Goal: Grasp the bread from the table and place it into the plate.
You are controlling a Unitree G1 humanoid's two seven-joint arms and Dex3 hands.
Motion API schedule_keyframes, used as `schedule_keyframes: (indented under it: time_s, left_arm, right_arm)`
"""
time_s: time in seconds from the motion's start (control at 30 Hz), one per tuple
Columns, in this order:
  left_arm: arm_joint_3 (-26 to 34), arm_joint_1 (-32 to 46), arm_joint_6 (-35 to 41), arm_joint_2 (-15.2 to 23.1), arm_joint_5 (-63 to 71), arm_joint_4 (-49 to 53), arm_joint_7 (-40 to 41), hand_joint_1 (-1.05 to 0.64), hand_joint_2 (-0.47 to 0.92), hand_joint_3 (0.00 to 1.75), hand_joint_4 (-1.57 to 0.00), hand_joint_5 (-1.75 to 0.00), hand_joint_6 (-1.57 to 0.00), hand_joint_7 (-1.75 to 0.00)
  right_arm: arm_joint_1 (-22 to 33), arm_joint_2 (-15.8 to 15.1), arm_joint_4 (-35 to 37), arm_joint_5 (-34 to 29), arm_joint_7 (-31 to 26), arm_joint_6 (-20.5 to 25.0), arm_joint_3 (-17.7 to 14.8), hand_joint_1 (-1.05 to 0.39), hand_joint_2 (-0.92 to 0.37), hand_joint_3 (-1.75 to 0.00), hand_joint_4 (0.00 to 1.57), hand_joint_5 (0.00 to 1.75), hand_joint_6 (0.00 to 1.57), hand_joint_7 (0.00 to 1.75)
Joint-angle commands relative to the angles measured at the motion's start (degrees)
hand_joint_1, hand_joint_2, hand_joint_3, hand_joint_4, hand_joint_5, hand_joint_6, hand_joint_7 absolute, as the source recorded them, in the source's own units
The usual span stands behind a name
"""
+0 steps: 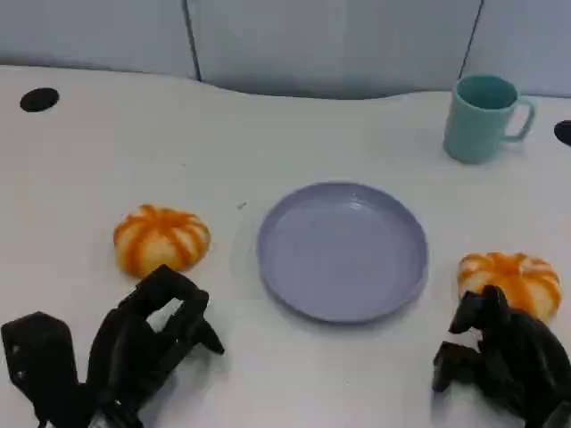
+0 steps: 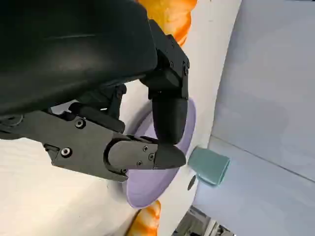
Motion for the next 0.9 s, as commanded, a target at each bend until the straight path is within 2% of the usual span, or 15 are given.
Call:
schedule_keyframes:
  time_s: [0.03, 0.47, 0.9]
  left_arm:
    - [0.42, -0.52, -0.02, 0.78, -0.33, 0.32, -0.33, -0.49, 0.92, 0.32, -0.75, -1.75, -0.49, -1.75]
    - [0.23, -0.36, 0.07, 0.90, 0.05, -0.09, 0.06, -0.49, 0.92, 0.33, -0.74, -1.75, -0.48, -1.75]
    - [0.47, -0.53, 0.55, 1.06, -0.56, 0.19, -0.45, -0.50, 0.92, 0.33, -0.74, -1.75, -0.48, -1.75]
  right_arm:
    - [1.00, -0.45, 0.39, -0.20, -0.43, 1.06, -0.22, -0.44, -0.92, -0.50, 1.31, 1.21, 1.16, 1.21]
    - [0.54, -0.50, 1.27, -0.01, -0.08, 1.00, -0.41, -0.43, -0.92, -0.47, 1.35, 1.22, 1.19, 1.24]
    - [0.29, -0.59, 2.49, 0.29, 0.82, 0.37, -0.54, -0.45, -0.92, -0.48, 1.37, 1.17, 1.21, 1.18]
